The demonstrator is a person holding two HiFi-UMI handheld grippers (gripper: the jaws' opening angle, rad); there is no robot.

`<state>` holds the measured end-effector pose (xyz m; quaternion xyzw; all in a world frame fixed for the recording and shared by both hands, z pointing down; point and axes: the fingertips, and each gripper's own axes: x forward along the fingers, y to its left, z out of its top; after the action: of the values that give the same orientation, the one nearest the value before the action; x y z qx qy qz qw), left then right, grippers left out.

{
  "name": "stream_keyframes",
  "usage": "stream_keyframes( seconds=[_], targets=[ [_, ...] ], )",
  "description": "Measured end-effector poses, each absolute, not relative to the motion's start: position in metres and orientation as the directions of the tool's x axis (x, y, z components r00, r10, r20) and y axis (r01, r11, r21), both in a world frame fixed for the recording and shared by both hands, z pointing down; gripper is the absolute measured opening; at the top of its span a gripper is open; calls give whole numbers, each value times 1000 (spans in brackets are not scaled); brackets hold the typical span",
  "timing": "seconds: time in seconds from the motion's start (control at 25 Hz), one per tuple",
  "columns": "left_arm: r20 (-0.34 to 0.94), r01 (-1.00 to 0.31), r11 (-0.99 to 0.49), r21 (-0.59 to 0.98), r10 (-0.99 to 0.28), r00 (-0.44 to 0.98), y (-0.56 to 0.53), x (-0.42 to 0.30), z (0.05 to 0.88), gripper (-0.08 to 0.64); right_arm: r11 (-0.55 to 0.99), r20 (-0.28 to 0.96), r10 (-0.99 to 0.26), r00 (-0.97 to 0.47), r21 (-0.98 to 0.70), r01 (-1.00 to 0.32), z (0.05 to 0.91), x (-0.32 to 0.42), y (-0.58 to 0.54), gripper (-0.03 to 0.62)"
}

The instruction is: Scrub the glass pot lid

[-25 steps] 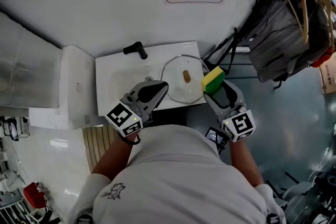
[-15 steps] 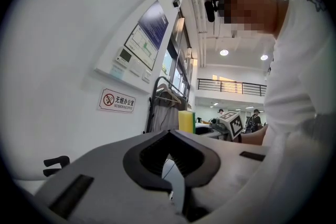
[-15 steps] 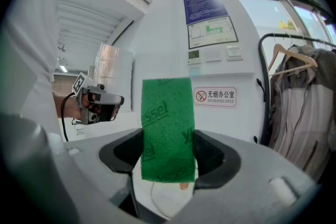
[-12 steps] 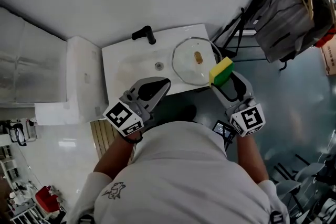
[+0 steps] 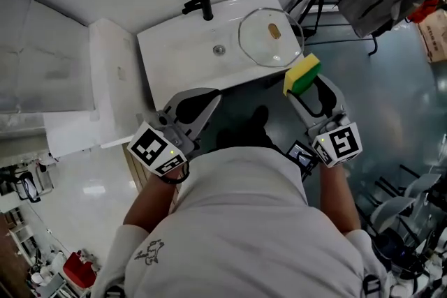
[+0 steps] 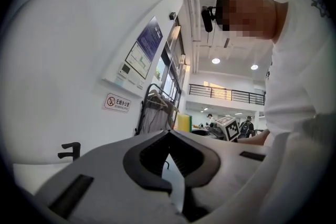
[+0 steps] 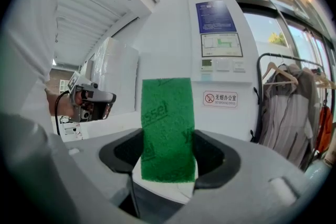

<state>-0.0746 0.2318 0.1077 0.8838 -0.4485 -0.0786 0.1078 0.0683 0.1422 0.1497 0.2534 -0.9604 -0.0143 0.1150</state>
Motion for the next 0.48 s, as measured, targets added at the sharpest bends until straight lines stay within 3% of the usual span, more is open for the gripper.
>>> stream_keyframes(
  seconds=[0.48],
  targets=[
    [-98,-744,-596,302,-796,597,292,-47,108,-2,875,237,-484,-843,118,-469,150,89,217,290]
  ],
)
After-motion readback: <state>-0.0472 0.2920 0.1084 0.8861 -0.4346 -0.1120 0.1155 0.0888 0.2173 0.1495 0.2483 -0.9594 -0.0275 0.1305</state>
